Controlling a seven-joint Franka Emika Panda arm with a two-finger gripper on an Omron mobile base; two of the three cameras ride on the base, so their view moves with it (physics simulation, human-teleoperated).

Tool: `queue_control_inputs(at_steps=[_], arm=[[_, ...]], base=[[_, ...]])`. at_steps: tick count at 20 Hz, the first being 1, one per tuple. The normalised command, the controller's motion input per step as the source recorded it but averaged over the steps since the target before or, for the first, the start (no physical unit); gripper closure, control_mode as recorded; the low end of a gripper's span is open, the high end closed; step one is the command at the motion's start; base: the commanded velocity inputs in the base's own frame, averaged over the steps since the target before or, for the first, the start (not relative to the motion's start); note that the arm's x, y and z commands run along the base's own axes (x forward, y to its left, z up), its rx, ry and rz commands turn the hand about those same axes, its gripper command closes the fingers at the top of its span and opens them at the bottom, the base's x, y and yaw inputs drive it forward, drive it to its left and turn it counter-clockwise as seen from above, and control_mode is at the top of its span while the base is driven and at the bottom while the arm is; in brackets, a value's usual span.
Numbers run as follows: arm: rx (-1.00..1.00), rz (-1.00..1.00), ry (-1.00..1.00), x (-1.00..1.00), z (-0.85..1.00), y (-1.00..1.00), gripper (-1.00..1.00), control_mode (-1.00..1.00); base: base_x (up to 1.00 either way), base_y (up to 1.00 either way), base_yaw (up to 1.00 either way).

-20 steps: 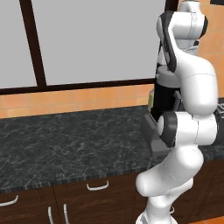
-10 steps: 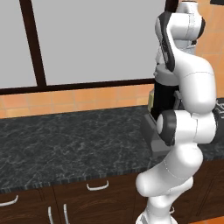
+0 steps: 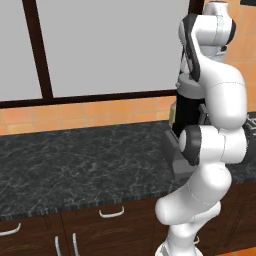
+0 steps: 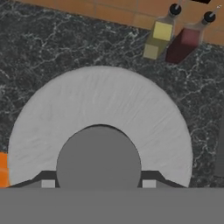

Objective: Close the lid blender by securely placing the lid on top.

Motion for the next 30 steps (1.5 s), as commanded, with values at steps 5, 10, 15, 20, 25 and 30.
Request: queue_control_inputs(at_steps=[5, 10, 15, 20, 25, 30], arm=[[0.00, 0.00, 0.00, 0.42, 0.30, 0.00, 1.00, -1.00], [0.00, 0.00, 0.00, 0.11, 0.06, -0.06, 1.00, -1.00], [-0.02, 0.00, 0.00, -0.01, -0.04, -0.23, 1.00, -1.00], [0.00, 0.00, 0.00, -0.49, 0.23, -0.45, 1.00, -1.00], [0.00, 0.00, 0.00, -0.53, 0.01, -0.15, 1.00, -1.00], [-0.02, 0.02, 0.00, -0.13, 0.09, 0.52, 1.00, -1.00]], base=[[0.00, 0.00, 0.00], [0.00, 0.00, 0.00], [0.00, 0.00, 0.00], [0.00, 0.00, 0.00], [0.00, 0.00, 0.00], [0.00, 0.00, 0.00]])
